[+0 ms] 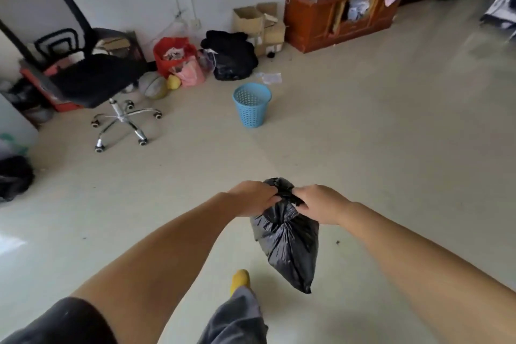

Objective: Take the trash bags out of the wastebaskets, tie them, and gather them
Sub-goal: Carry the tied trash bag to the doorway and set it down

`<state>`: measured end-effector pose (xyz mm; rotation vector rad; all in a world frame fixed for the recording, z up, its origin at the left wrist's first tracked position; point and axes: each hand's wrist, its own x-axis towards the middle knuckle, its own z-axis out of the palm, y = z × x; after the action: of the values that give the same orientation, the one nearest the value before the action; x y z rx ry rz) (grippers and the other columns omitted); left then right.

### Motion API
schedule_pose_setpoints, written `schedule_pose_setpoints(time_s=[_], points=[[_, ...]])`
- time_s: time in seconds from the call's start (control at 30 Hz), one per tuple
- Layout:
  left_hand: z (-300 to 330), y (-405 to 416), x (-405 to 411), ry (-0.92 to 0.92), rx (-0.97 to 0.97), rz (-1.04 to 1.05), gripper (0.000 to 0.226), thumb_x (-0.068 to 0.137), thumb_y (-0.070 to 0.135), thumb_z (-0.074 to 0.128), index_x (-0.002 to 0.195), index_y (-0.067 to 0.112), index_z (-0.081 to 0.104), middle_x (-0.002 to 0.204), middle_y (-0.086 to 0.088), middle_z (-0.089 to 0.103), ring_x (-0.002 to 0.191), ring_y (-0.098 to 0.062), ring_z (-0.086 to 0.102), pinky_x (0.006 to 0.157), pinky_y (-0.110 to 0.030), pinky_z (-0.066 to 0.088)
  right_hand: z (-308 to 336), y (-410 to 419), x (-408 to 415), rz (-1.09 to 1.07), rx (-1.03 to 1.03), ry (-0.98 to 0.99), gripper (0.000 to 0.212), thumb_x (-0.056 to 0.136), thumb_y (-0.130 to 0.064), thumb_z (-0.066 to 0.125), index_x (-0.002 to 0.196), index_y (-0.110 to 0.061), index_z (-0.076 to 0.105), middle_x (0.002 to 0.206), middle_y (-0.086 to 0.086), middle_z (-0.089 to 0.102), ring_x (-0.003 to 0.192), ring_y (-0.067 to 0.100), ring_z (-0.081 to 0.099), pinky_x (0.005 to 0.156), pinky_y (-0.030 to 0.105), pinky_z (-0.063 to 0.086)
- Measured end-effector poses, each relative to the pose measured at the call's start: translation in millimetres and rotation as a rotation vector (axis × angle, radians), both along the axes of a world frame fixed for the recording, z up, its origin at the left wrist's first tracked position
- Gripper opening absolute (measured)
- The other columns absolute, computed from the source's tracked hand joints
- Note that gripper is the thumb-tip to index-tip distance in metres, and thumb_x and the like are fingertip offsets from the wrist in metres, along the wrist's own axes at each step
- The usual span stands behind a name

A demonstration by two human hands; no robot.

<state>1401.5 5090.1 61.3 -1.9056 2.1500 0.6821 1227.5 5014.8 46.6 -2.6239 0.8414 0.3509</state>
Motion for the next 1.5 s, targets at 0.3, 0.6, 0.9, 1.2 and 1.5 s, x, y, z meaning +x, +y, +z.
schedule_pose_setpoints(time_s=[0.3,0.6,0.9,1.2,1.5], points=[[8.3,-171.7,17.1,0.019,-0.066,-0.281,0.037,0.103,0.036,0.027,0.104,0.01,0.053,0.084,0.0,0.051,0.078,-0.02,0.048,0.072,-0.031,0.037,7.8,-119.6,2.7,-0.262,-0.066,-0.033,0.01,0.093,-0.019,0.044,0.085,-0.018,0.039,0.065,-0.004,0.04,0.063,0.022,0.047,0.058,0.033,0.036],[-22.3,-324.2,-14.4,0.025,-0.029,-0.473,0.037,0.102,0.036,0.029,0.098,0.009,0.053,0.078,-0.004,0.054,0.072,-0.022,0.05,0.066,-0.033,0.038,-16.7,-236.1,-34.3,-0.439,-0.027,-0.006,0.01,0.092,-0.019,0.045,0.084,-0.016,0.04,0.071,0.003,0.047,0.061,0.021,0.047,0.051,0.031,0.031],[-25.8,-528.6,-101.4,0.046,-0.017,-0.494,0.035,0.103,0.035,0.028,0.096,0.01,0.051,0.073,0.0,0.049,0.07,-0.02,0.046,0.066,-0.03,0.035,-11.5,-421.5,-119.3,-0.462,-0.029,-0.016,0.014,0.094,-0.018,0.041,0.081,-0.014,0.036,0.062,-0.002,0.037,0.052,0.016,0.035,0.048,0.029,0.025],[-21.9,-722.7,-177.6,0.076,-0.038,-0.539,0.029,0.102,0.037,0.028,0.087,0.017,0.043,0.072,0.002,0.046,0.074,-0.021,0.049,0.071,-0.034,0.04,-4.6,-608.4,-194.3,-0.524,-0.064,0.01,0.013,0.093,-0.019,0.043,0.085,-0.011,0.038,0.063,-0.003,0.035,0.061,0.023,0.042,0.048,0.028,0.024],[-18.7,-952.2,-206.1,0.056,-0.039,-0.614,0.032,0.103,0.034,0.027,0.091,0.013,0.048,0.07,0.003,0.044,0.072,-0.02,0.046,0.067,-0.031,0.036,-8.9,-833.7,-218.2,-0.617,-0.063,0.038,0.009,0.093,-0.021,0.044,0.087,-0.014,0.043,0.074,0.002,0.047,0.069,0.023,0.048,0.052,0.03,0.03]])
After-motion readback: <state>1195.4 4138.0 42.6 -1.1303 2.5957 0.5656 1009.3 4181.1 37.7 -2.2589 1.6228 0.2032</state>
